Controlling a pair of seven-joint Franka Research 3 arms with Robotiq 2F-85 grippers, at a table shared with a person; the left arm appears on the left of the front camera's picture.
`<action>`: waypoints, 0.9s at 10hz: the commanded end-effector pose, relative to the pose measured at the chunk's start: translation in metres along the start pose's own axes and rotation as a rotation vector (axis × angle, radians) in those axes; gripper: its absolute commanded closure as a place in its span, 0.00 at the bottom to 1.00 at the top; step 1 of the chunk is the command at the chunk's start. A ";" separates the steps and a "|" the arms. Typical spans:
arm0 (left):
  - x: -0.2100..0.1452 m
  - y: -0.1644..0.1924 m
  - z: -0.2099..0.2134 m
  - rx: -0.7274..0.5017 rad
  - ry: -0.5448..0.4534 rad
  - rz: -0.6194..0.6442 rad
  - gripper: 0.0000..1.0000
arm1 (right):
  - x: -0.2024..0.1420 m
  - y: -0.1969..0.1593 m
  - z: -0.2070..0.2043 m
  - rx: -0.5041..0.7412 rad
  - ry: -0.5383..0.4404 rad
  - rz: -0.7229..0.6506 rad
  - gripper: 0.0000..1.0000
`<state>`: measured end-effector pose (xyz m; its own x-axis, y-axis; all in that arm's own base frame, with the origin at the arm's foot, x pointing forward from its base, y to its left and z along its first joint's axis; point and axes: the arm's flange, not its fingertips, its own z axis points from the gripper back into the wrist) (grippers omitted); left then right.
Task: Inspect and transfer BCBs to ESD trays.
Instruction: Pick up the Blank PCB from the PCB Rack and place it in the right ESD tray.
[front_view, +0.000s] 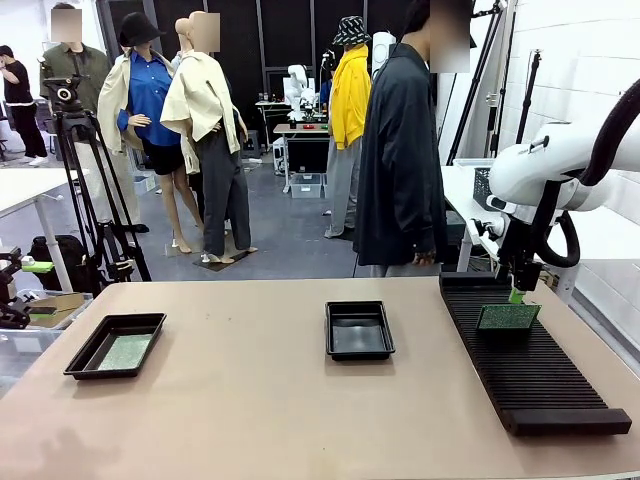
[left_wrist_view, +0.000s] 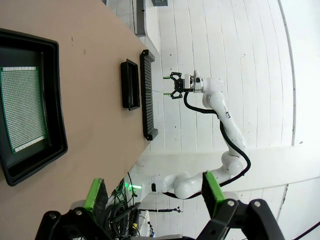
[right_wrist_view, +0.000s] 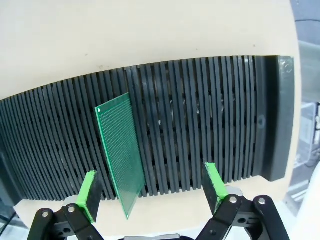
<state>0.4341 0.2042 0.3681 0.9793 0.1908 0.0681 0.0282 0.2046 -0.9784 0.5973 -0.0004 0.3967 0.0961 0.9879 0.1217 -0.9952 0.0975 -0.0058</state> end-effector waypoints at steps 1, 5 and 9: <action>-0.001 -0.002 0.001 0.001 0.000 -0.003 0.00 | -0.001 0.009 0.001 0.004 -0.030 0.036 0.00; -0.001 -0.002 0.001 0.001 0.000 -0.003 0.00 | 0.002 0.002 -0.021 -0.021 0.029 0.021 0.00; -0.001 -0.002 0.001 0.001 0.000 -0.003 0.00 | 0.006 0.008 -0.033 -0.043 0.068 0.013 0.00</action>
<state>0.4341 0.2042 0.3681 0.9793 0.1908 0.0681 0.0282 0.2047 -0.9784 0.5953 0.0051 0.3697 0.0720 0.9932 0.0919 -0.9971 0.0739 -0.0174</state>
